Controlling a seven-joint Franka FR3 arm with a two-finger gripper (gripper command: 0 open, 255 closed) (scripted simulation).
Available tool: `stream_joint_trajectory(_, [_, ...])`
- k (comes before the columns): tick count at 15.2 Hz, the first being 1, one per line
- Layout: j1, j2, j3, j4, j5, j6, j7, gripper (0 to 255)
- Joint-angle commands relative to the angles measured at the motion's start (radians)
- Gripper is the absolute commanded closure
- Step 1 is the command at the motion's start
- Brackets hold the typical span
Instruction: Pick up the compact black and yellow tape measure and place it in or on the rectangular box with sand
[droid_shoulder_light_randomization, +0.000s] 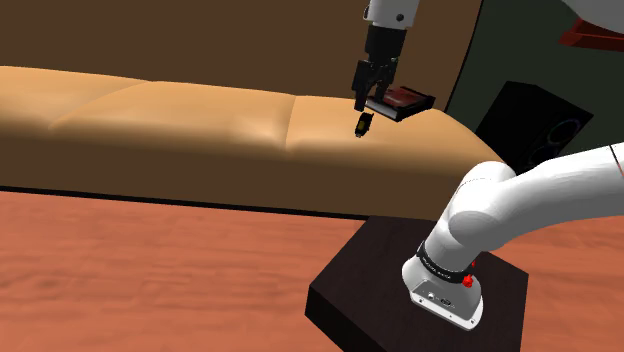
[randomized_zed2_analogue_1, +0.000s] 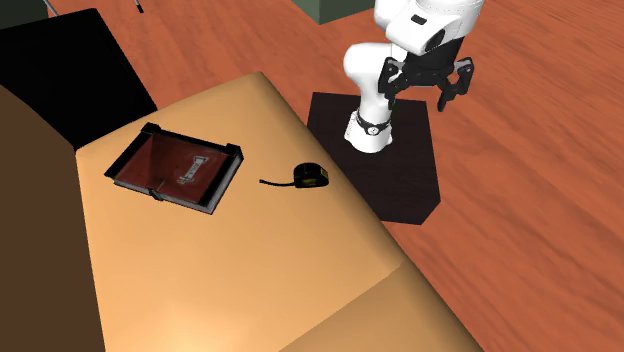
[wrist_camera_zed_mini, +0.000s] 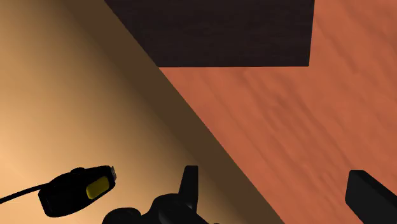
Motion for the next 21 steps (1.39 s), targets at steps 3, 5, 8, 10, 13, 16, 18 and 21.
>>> stream_joint_trajectory(3, [-0.032, 0.063, -0.017, 0.020, 0.000, 0.030, 0.040, 0])
stream_joint_trajectory(5, [-0.062, 0.125, -0.035, 0.041, 0.001, 0.057, 0.080, 0])
stream_joint_trajectory(8, [-0.106, 0.214, -0.065, 0.074, 0.004, 0.094, 0.138, 0])
stream_joint_trajectory(10, [-0.134, 0.272, -0.086, 0.096, 0.007, 0.116, 0.176, 0])
stream_joint_trajectory(13, [-0.174, 0.353, -0.120, 0.129, 0.014, 0.145, 0.230, 0])
stream_joint_trajectory(16, [-0.213, 0.430, -0.157, 0.161, 0.024, 0.170, 0.283, 0])
stream_joint_trajectory(18, [-0.238, 0.478, -0.183, 0.181, 0.033, 0.185, 0.316, 0])
stream_joint_trajectory(21, [-0.275, 0.547, -0.221, 0.207, 0.048, 0.206, 0.365, 0])
